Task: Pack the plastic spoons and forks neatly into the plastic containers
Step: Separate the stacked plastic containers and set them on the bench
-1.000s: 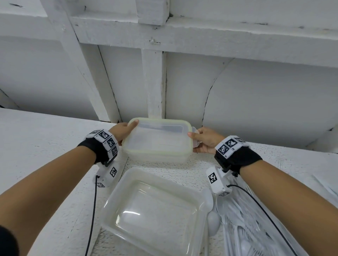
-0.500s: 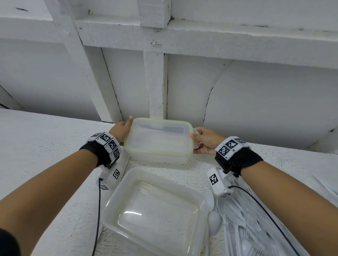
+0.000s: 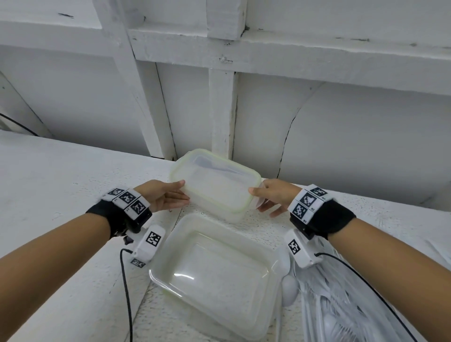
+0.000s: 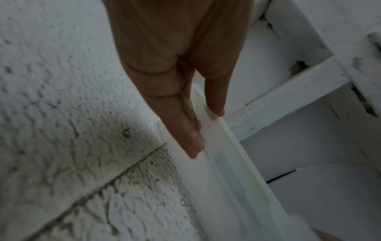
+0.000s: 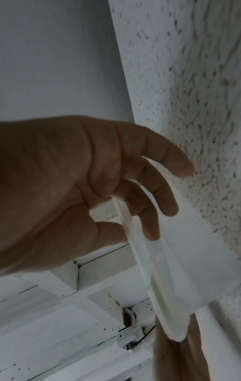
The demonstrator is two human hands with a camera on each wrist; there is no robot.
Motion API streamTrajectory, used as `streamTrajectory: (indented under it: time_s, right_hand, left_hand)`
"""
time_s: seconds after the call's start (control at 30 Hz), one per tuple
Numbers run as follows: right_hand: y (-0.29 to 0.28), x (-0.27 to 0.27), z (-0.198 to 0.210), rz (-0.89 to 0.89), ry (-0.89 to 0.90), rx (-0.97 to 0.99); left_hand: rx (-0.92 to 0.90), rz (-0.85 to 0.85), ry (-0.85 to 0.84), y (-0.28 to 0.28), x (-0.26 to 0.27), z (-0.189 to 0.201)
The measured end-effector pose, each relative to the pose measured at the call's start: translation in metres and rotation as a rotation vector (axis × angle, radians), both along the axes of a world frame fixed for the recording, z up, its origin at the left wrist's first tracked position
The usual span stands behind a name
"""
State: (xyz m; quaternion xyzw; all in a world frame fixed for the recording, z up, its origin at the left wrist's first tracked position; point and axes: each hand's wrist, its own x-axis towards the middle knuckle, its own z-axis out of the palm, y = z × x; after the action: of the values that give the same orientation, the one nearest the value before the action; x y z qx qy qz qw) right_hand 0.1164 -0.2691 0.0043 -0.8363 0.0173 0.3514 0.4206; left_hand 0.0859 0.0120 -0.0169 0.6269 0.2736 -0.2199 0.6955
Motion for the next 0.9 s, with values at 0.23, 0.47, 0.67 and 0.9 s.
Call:
streamTrajectory:
  time_s: [0.23, 0.47, 0.67, 0.9]
  right_hand:
    - [-0.002, 0.0, -0.004, 0.017, 0.0, -0.003]
    - [0.0, 0.001, -0.001, 0.05, 0.028, -0.082]
    - [0.015, 0.032, 0.022, 0.116, -0.149, -0.29]
    - [0.045, 0.067, 0.011, 0.17, -0.226, -0.455]
  left_hand:
    - [0.011, 0.002, -0.055, -0.003, -0.003, -0.004]
    - [0.125, 0.021, -0.093, -0.006, -0.004, 0.0]
    - [0.154, -0.048, -0.059, -0.001, 0.0, 0.003]
    - [0.153, -0.111, -0.033, 0.004, 0.006, 0.003]
